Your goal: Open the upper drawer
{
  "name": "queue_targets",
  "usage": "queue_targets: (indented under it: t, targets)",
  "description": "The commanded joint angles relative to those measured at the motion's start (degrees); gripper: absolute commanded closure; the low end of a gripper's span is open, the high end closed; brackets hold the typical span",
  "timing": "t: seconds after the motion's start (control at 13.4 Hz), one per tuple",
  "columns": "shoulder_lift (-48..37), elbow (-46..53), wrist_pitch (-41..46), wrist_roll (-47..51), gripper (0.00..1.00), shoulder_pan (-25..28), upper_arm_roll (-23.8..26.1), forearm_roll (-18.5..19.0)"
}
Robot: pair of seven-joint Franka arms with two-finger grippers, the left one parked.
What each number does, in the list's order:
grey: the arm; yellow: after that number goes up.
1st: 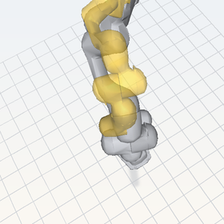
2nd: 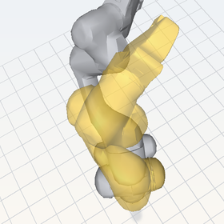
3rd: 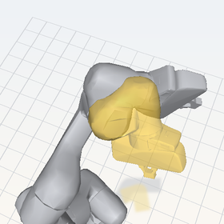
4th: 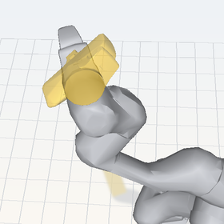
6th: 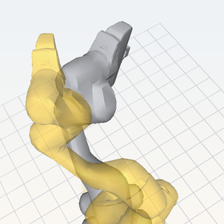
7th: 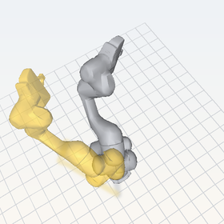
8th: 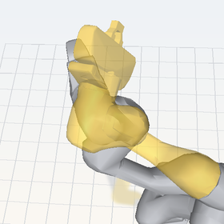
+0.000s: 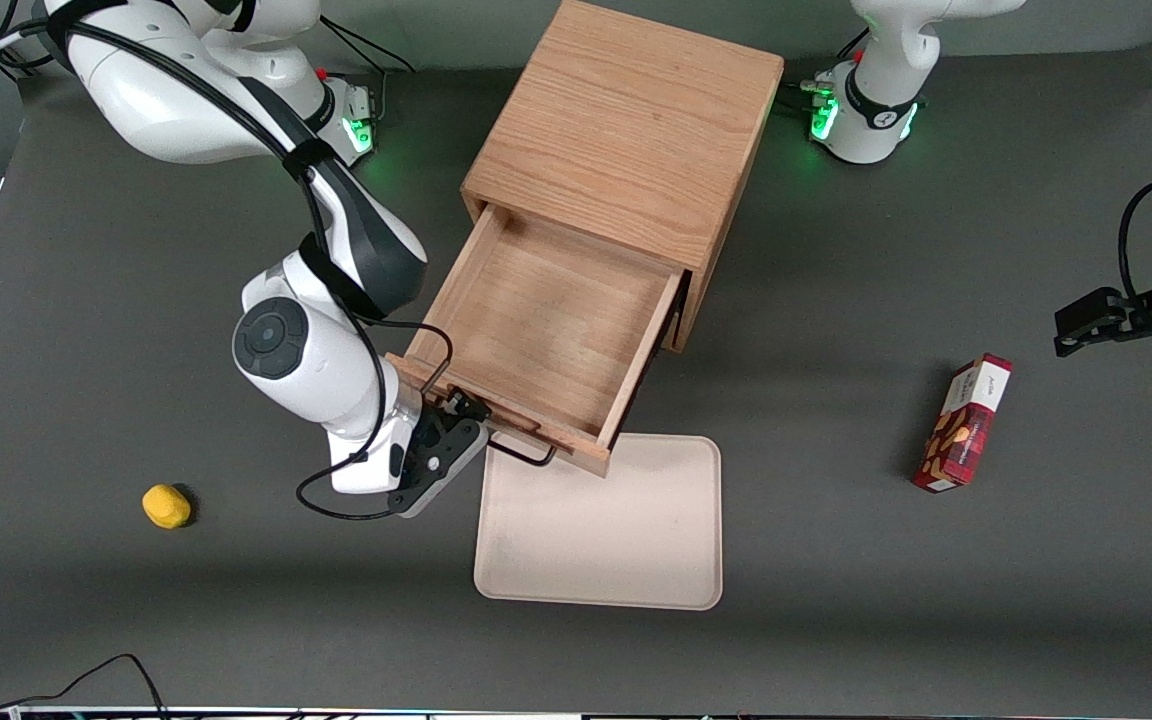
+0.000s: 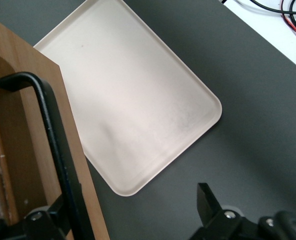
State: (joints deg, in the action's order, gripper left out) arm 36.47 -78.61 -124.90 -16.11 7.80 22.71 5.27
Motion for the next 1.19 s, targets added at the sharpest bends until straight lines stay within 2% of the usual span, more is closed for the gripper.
queue_targets:
  t: [0.0, 0.07, 0.22, 0.52, 1.12]
  targets:
    - [1.5, 3.4, -4.6, 1.9, 0.0, 0.2, -2.1, 1.6]
    - [1.1, 3.4, -4.5, 2.2, 0.0, 0.2, -1.7, 0.1]
    - [0.3, 3.5, -4.1, 2.0, 0.0, 0.1, -1.7, -8.3]
    - [-1.2, 3.9, -2.6, 1.7, 0.0, 0.0, -1.3, -14.6]
    - [-0.9, 3.4, -2.2, -0.8, 0.0, 0.9, -2.2, -14.2]
